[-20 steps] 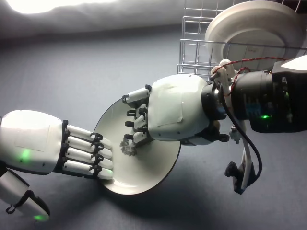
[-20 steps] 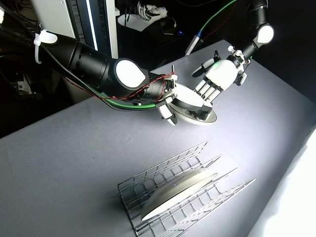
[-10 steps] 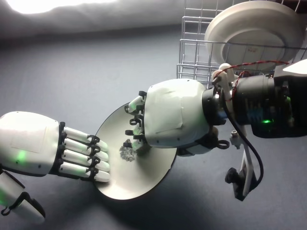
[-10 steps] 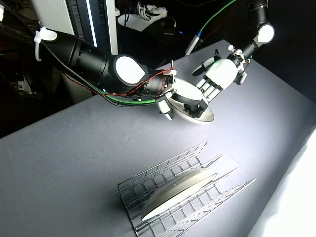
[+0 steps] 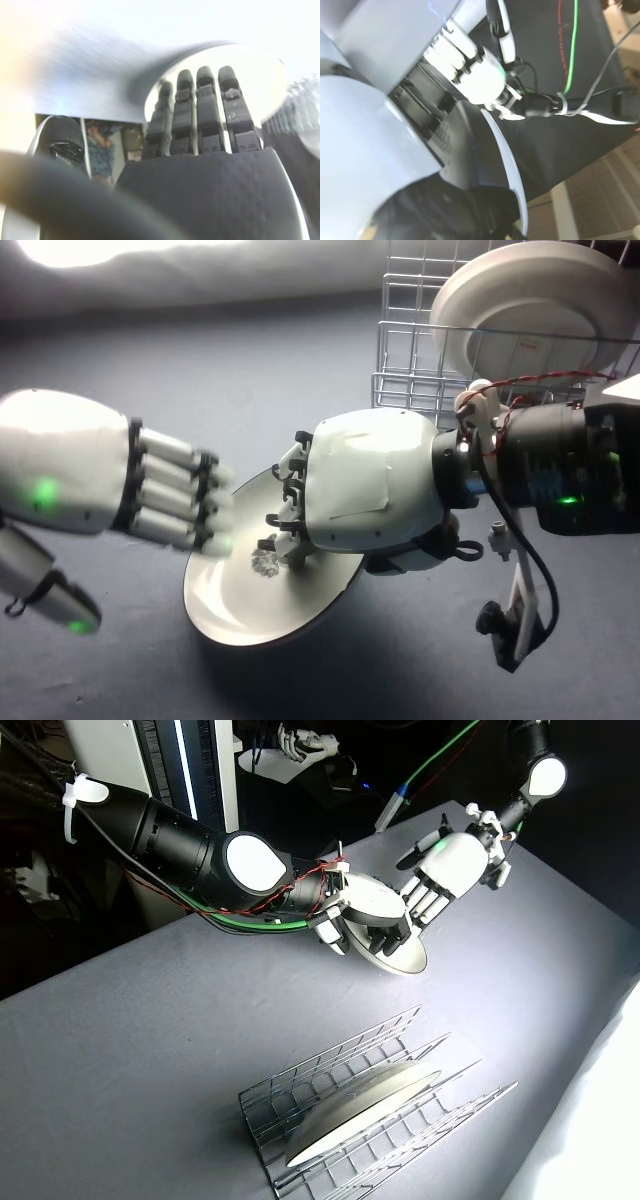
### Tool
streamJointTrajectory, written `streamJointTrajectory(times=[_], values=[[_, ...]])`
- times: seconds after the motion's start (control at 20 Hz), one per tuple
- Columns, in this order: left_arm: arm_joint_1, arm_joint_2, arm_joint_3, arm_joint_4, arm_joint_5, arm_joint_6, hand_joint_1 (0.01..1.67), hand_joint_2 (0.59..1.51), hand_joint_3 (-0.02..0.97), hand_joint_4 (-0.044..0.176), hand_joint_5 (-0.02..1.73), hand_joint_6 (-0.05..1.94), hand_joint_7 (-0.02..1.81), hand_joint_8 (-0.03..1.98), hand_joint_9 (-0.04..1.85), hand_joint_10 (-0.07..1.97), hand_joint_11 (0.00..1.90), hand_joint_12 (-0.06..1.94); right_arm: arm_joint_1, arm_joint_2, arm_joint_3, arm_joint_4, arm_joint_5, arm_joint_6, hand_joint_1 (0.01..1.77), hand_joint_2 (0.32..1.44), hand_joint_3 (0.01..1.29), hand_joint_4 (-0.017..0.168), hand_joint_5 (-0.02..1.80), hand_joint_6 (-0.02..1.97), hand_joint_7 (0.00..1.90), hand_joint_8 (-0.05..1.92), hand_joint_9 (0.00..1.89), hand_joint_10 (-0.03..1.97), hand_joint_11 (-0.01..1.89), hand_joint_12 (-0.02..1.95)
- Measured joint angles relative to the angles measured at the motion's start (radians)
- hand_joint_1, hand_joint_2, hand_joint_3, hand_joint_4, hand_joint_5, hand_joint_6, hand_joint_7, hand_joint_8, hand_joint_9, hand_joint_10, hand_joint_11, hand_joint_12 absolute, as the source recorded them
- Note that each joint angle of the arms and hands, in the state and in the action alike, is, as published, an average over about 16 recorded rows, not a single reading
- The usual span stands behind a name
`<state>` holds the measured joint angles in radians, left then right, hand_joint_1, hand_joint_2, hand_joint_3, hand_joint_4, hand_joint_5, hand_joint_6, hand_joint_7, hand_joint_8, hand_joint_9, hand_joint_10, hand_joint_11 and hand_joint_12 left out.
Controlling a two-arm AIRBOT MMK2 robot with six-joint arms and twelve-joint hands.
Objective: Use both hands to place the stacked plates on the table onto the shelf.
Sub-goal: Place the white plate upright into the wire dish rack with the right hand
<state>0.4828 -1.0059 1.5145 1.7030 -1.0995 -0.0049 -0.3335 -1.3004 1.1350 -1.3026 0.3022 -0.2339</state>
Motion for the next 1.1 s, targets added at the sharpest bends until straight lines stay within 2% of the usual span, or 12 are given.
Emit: streamJointTrajectory(times=[0.15, 0.35, 0.55, 0.8, 1.1], values=[[-0.076, 0.034, -0.032, 0.035, 0.012, -0.016, 0.02, 1.213, 0.009, 0.0, 0.13, 0.0, 0.17, 0.0, 0.15, 0.01, 0.02, 0.23, 0.01, 0.021, -0.015, 0.03, 0.002, 0.0, 1.26, 1.0, 0.01, -0.007, 0.77, 0.44, 0.85, 0.66, 0.88, 1.24, 0.62, 1.49], [-0.171, 0.089, -0.078, 0.076, 0.038, -0.034, 0.02, 1.212, 0.009, 0.002, 0.13, 0.01, 0.17, 0.0, 0.15, 0.01, 0.02, 0.24, 0.023, 0.057, -0.044, 0.089, 0.01, 0.0, 1.28, 1.0, 0.01, -0.004, 0.8, 0.66, 0.89, 0.78, 0.88, 1.23, 0.62, 1.49], [-0.239, 0.146, -0.124, 0.122, 0.072, -0.041, 0.02, 1.211, 0.008, 0.004, 0.13, 0.01, 0.17, 0.0, 0.15, 0.01, 0.02, 0.25, 0.037, 0.101, -0.079, 0.181, 0.028, 0.0, 1.31, 1.01, 0.01, 0.0, 0.83, 0.87, 0.93, 0.88, 0.88, 1.24, 0.61, 1.49], [-0.292, 0.213, -0.168, 0.167, 0.125, -0.031, 0.02, 1.209, 0.007, 0.005, 0.13, 0.01, 0.16, 0.0, 0.15, 0.01, 0.02, 0.25, 0.047, 0.158, -0.12, 0.33, 0.056, -0.001, 1.34, 1.02, 0.01, 0.0, 0.87, 1.09, 0.96, 0.91, 0.88, 1.24, 0.61, 1.48], [-0.318, 0.264, -0.193, 0.19, 0.177, -0.012, 0.02, 1.206, 0.005, 0.005, 0.13, 0.01, 0.17, 0.0, 0.15, 0.01, 0.02, 0.25, 0.056, 0.208, -0.148, 0.535, 0.089, -0.004, 1.35, 1.03, 0.01, 0.0, 0.89, 1.13, 0.98, 0.9, 0.88, 1.23, 0.61, 1.46]])
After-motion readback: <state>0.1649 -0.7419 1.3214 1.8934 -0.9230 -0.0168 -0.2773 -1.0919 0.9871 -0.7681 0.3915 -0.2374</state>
